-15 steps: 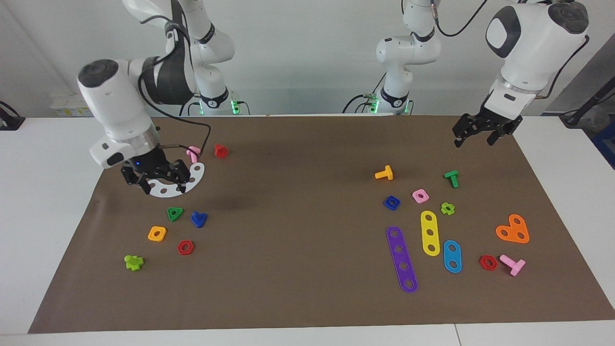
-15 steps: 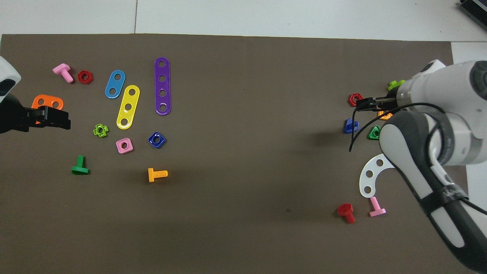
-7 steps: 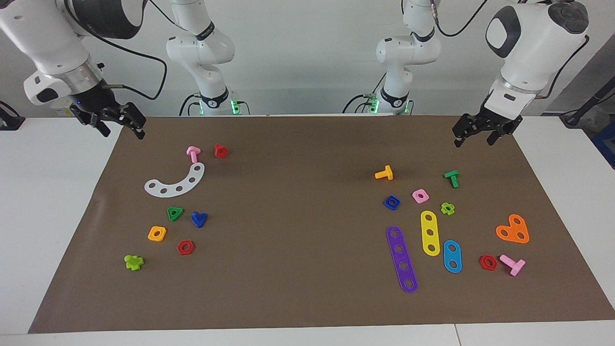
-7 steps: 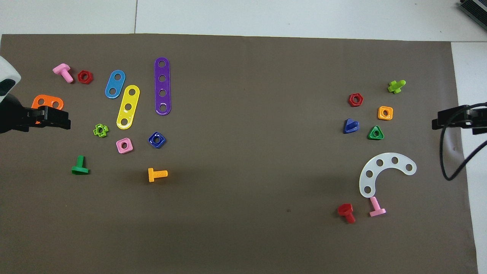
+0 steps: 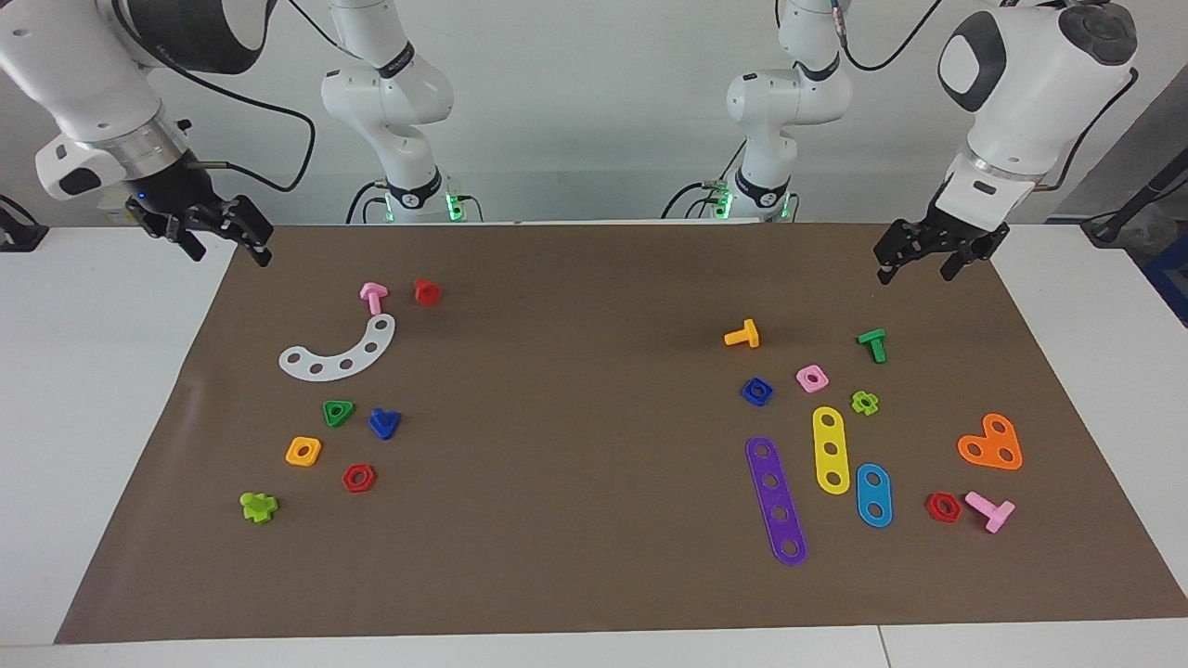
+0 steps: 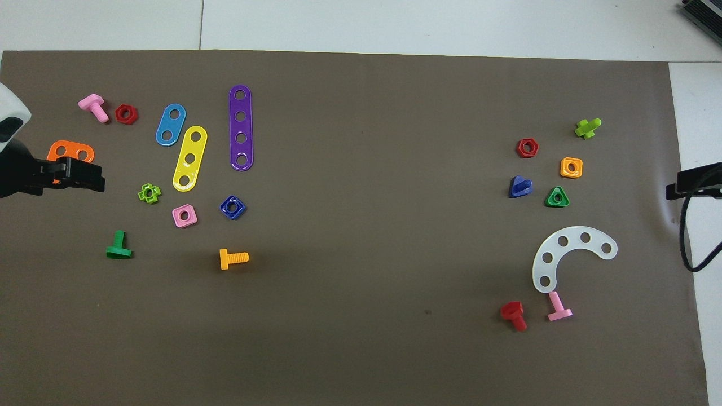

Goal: Unscrew and place screws in storage area

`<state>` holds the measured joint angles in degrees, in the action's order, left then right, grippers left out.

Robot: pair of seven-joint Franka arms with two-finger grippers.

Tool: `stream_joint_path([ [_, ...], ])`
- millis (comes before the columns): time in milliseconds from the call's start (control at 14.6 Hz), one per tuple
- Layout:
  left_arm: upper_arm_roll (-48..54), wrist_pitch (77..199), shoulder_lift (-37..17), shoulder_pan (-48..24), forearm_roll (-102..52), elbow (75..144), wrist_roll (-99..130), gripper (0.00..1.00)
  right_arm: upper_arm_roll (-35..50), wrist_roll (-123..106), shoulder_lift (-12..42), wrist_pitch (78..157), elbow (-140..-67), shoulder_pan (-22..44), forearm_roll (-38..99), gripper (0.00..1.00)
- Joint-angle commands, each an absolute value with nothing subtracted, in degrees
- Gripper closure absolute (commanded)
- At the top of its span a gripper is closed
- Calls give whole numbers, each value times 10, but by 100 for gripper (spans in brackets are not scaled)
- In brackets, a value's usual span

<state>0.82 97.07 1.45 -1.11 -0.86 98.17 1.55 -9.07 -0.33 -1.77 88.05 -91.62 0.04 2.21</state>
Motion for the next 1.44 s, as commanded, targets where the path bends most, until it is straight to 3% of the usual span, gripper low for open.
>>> stream_joint_path([
  [0, 11, 976, 32, -6, -19, 998, 16, 0, -86, -14, -17, 868, -905, 2, 8, 0],
  [549, 11, 976, 32, -6, -18, 998, 16, 0, -85, 32, -11, 874, -889, 48, -11, 0],
  [1373, 11, 976, 31, -6, -19, 998, 16, 0, -84, 12, -23, 906, -919, 54, -10, 0],
])
